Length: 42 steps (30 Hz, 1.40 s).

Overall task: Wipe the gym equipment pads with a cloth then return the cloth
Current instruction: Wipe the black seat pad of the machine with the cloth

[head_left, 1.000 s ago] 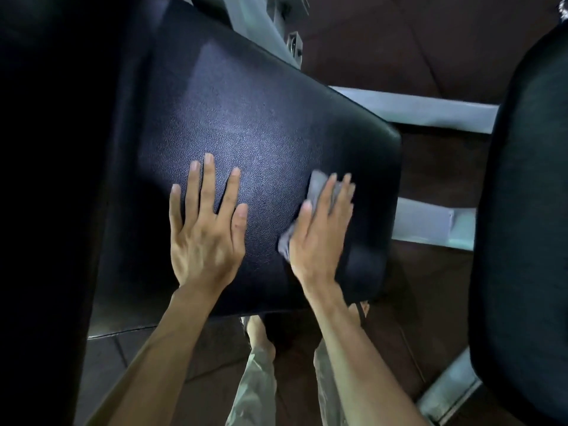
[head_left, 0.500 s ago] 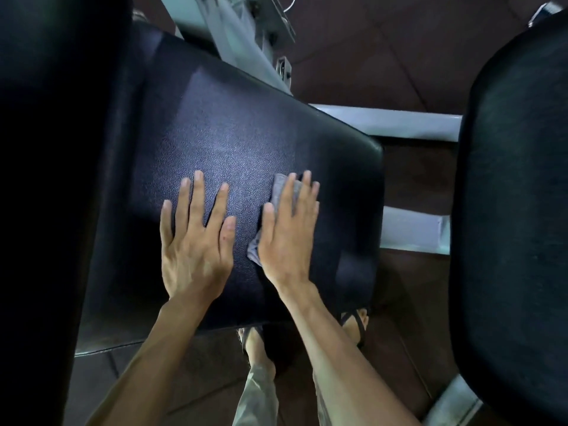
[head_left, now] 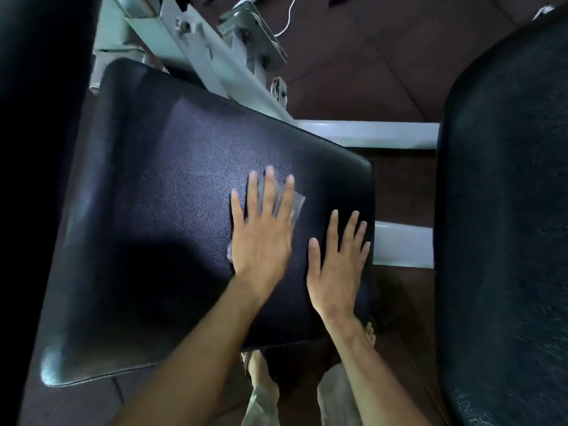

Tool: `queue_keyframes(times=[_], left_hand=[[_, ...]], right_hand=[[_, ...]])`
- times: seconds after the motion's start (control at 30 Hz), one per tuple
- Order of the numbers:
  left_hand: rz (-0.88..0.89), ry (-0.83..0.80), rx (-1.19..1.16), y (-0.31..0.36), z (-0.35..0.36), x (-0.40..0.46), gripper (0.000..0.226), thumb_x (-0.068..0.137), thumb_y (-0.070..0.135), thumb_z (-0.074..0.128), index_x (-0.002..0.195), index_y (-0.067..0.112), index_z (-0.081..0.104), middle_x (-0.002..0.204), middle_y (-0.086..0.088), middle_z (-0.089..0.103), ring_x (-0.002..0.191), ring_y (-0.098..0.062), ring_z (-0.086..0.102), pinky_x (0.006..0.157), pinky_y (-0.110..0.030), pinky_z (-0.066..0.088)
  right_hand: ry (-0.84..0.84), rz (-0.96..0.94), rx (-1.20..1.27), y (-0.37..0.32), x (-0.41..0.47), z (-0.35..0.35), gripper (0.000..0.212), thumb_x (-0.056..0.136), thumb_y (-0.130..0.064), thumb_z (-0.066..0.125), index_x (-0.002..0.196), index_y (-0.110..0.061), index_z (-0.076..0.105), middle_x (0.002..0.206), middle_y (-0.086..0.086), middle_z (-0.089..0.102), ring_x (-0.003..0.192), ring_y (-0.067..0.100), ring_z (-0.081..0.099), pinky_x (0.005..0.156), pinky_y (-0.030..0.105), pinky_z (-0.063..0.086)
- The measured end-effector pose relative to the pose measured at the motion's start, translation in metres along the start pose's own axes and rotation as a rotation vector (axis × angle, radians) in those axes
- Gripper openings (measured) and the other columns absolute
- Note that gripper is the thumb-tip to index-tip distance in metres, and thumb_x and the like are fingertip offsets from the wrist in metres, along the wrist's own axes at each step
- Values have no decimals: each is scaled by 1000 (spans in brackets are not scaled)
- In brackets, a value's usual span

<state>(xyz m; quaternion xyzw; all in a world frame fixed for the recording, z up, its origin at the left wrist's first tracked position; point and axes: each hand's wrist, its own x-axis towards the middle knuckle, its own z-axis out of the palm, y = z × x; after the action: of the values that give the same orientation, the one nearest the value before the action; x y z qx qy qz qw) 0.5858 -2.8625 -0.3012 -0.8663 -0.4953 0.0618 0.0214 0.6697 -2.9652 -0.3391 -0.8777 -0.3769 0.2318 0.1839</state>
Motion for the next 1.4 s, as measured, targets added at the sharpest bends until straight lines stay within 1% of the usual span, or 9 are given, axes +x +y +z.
queue_keyframes(times=[0.2, 0.37, 0.5, 0.73, 0.83, 1.07, 1.17, 1.27, 1.4], left_hand=[[-52, 19, -8, -58, -28, 105, 53, 106, 38, 17, 157, 26, 16, 167, -7, 9, 154, -36, 0, 120, -60, -4], [-165, -9, 60, -64, -30, -42, 51, 107, 33, 21, 157, 28, 16, 168, -5, 9, 154, -34, 6, 122, -57, 6], [-213, -73, 1, -59, -25, -141, 53, 99, 35, 36, 151, 24, 39, 166, -7, 16, 151, -37, 21, 118, -56, 18], [-77, -20, -87, -35, -30, 78, 52, 106, 33, 23, 157, 23, 18, 167, -10, 9, 154, -37, 5, 124, -53, 1], [-59, -12, -58, -35, -27, 116, 52, 106, 33, 19, 156, 22, 20, 167, -11, 10, 154, -37, 3, 125, -53, 3], [-49, -36, -146, 19, -5, -72, 59, 102, 26, 37, 157, 17, 18, 166, -17, 8, 153, -39, 2, 124, -49, 9], [-72, -83, -261, 22, -12, -59, 57, 105, 33, 24, 158, 18, 8, 167, -15, -3, 153, -34, -9, 126, -50, 6], [-73, -69, -168, -23, -22, -45, 59, 104, 42, 20, 158, 22, 8, 166, -10, -5, 153, -29, -11, 121, -50, -10], [-127, -63, -49, -74, -22, -52, 60, 102, 43, 24, 157, 21, 18, 167, -9, 2, 155, -27, -3, 121, -49, -11]], right_hand=[[23, -9, -15, 4, 1, 2, 63, 102, -54, 16, 159, -26, 7, 167, 7, -6, 154, 24, -10, 125, 47, 3], [-27, -11, 27, 4, -2, -2, 64, 102, -54, 16, 158, -28, 2, 167, 5, -11, 153, 22, -15, 125, 50, 3], [-28, 8, 15, 0, -5, 0, 65, 101, -55, 14, 158, -27, 1, 166, 6, -12, 153, 22, -16, 125, 51, 3], [7, 15, -7, -1, -3, 5, 64, 102, -55, 15, 158, -27, 1, 167, 5, -9, 154, 22, -13, 125, 49, 5], [13, 2, 21, 0, -2, 3, 65, 101, -56, 15, 158, -28, 2, 167, 4, -10, 153, 20, -14, 125, 47, 1], [-34, -27, 182, 8, -2, -7, 64, 99, -55, 19, 158, -30, 9, 167, -1, -8, 153, 14, -15, 125, 49, 2], [-64, -15, 360, 9, -5, -18, 65, 99, -57, 21, 157, -31, 11, 167, -6, -6, 151, 5, -15, 126, 47, 2], [-25, -41, 449, -8, -18, -28, 62, 102, -52, 27, 158, -28, 14, 167, -6, -3, 152, 6, -12, 126, 45, 5], [-26, -127, 313, -69, -47, -4, 60, 104, -44, 22, 158, -22, 12, 167, 0, -6, 153, 14, -13, 125, 40, -3]])
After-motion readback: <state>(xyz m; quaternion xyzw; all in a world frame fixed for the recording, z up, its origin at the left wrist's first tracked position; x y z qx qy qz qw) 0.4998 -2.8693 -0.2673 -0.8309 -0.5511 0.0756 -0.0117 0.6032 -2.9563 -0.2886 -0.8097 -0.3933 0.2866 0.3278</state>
